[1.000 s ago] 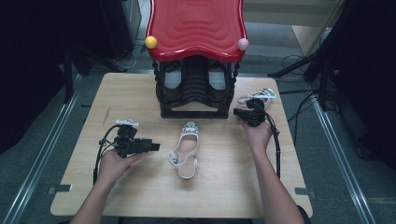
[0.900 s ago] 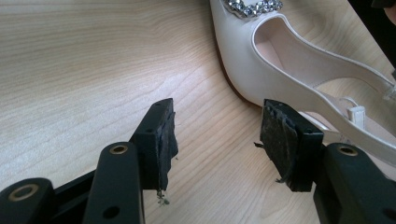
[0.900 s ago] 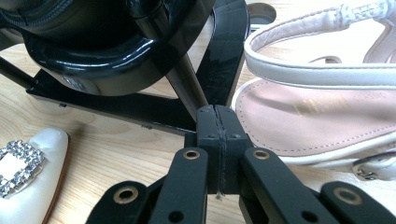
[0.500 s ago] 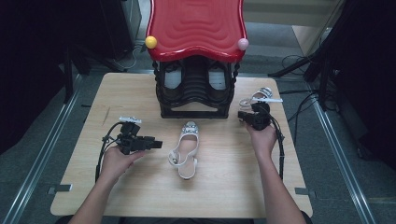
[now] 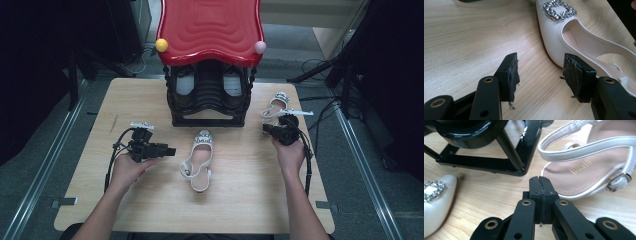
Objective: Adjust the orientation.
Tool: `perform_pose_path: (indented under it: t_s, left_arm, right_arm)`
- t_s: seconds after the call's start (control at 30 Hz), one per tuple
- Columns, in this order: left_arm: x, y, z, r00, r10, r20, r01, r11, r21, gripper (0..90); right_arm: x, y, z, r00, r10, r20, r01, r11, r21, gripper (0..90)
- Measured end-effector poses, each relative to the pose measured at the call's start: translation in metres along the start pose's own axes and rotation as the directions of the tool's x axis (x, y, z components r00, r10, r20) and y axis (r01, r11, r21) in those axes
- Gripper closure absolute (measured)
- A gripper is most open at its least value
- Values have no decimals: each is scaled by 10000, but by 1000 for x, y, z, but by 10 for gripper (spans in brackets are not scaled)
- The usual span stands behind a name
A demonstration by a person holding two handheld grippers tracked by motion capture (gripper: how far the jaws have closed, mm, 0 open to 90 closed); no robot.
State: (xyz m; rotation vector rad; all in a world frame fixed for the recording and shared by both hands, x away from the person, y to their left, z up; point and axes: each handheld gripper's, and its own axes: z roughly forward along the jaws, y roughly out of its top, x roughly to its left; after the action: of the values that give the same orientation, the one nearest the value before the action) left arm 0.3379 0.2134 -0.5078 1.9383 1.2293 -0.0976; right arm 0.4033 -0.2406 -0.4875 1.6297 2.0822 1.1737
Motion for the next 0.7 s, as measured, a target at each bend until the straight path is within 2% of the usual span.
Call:
perform_pose_path:
  t_s: [0.13, 0.17, 0.23, 0.3, 0.47, 0.57, 0.7]
  left_arm:
    - [-1, 3, 2, 9999, 133, 47, -133, 9999, 2, 461]
    - [-1, 4, 2, 9999, 140, 18, -140, 9999, 11, 461]
    - [-1, 4, 2, 9996, 66, 288, -66, 10000, -6, 462]
    - [-1, 5, 1, 9988, 25, 484, -22, 10000, -61, 461]
    - [-3, -1, -3, 9997, 49, 236, -47, 9999, -114, 460]
    - [-3, -6, -6, 10000, 86, 15, -86, 9999, -87, 461]
    - [-2, -11, -11, 10000, -7, -50, 6, 9999, -163, 460]
  right_arm:
    - [-7, -4, -9, 9999, 150, 67, -149, 9998, -131, 900]
    - [-8, -4, -10, 9996, 267, -24, -267, 9995, -137, 900]
    - [-8, -4, -11, 9979, 466, -443, -474, 9987, -162, 900]
    - [-3, -3, -10, 9987, 235, -453, -242, 9996, -151, 900]
    - [7, 3, 0, 9988, -146, -477, 146, 9999, -16, 900]
    - [10, 9, 7, 9986, -185, -502, 186, 9998, 12, 900]
    - [12, 14, 16, 9985, -319, -436, 320, 9995, 20, 900]
